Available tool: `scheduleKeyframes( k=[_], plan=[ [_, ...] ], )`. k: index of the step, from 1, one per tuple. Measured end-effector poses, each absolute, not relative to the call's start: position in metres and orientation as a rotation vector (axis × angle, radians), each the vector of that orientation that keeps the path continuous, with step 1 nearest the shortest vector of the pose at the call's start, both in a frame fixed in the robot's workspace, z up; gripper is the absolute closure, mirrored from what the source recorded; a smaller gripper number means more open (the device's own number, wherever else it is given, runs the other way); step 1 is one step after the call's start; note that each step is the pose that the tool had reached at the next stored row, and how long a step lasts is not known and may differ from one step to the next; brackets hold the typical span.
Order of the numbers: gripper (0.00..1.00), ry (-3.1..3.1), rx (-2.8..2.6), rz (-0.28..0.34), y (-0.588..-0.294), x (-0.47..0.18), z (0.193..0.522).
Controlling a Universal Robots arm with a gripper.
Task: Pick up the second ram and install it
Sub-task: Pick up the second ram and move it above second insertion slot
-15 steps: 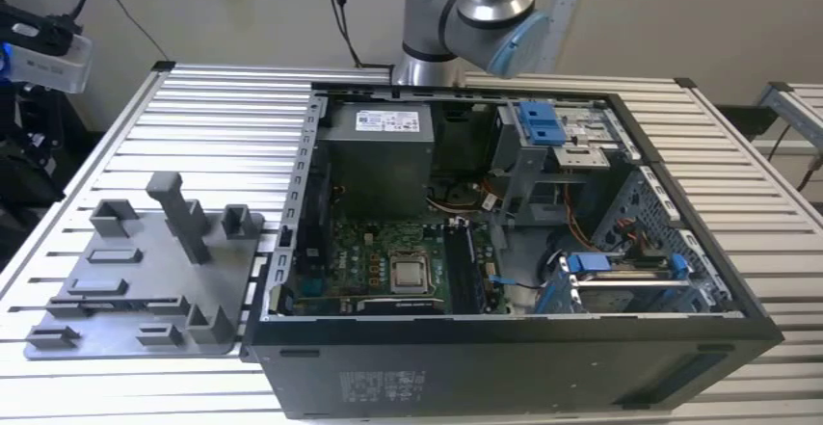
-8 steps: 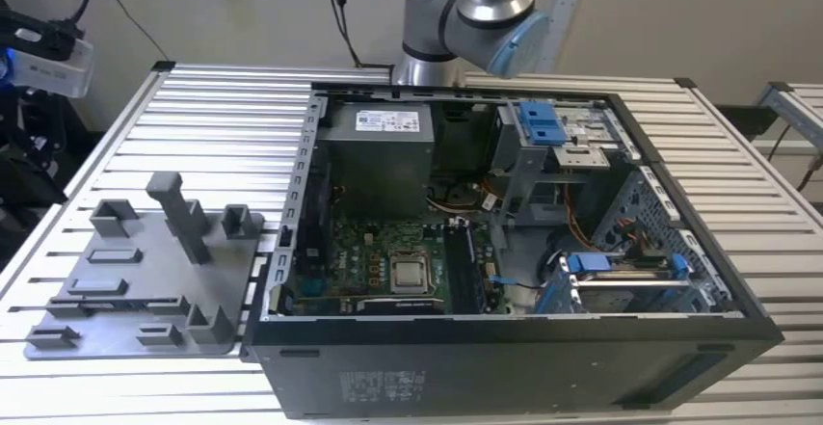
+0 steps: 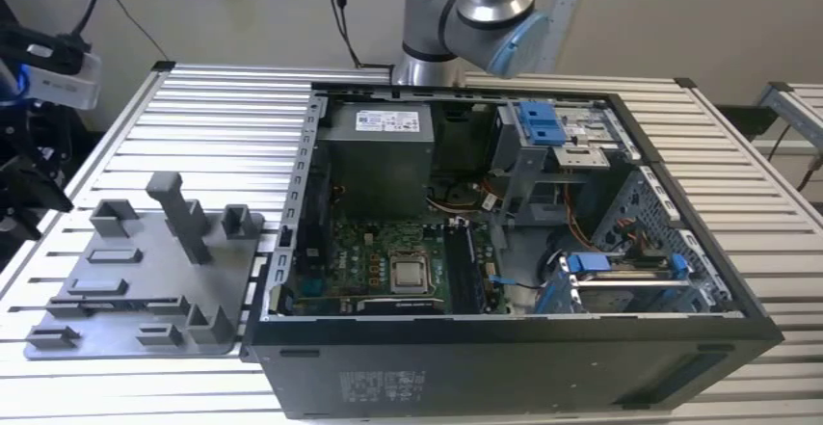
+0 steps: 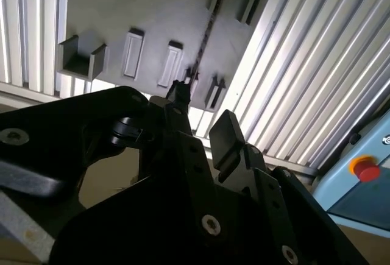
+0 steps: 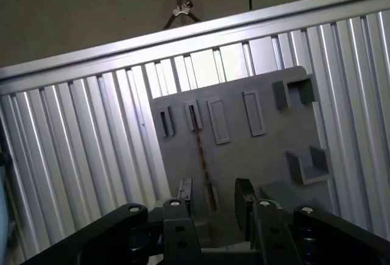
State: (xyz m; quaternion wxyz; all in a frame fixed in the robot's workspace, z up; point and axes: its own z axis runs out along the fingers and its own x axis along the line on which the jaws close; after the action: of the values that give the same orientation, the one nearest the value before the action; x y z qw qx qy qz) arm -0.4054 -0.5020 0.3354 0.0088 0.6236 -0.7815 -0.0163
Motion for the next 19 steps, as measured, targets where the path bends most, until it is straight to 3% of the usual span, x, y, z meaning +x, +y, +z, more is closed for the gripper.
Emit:
scheduleKeyframes(
  k=[19],
  plan=[
    [0.58,-2.411,1.986,-0.050,-0.502,-0.405,0.306]
  ],
)
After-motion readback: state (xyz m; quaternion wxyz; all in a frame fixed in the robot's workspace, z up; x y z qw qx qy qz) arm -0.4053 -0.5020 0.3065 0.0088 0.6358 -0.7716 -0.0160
